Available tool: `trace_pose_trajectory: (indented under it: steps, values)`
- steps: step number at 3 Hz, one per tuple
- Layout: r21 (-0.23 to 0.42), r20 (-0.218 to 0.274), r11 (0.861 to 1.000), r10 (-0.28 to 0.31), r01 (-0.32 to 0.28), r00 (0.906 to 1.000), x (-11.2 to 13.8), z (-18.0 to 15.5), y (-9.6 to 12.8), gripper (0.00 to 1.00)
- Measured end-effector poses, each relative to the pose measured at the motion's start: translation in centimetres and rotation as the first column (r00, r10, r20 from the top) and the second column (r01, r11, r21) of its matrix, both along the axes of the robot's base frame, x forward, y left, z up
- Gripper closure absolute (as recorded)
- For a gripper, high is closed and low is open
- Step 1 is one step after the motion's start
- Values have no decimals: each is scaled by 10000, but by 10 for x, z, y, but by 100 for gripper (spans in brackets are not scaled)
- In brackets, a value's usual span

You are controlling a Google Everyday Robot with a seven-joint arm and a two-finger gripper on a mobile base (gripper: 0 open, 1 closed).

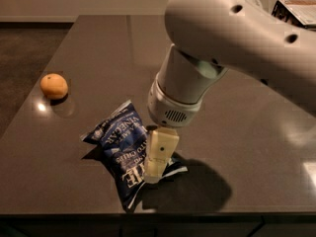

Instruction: Move blue chip bag near orange

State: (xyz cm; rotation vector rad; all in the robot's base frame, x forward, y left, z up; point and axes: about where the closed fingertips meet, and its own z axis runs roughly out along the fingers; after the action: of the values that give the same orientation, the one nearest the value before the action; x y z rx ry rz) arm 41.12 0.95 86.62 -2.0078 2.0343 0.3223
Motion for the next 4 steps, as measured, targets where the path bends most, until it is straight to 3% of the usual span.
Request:
trace_pose_trajectory:
  steps: [2,4]
  values:
    - [378,-678,9989,306,-281,9972,-2,-10,32,41]
    - [717,-530,9956,643,-604,9965,19,12,54,88]
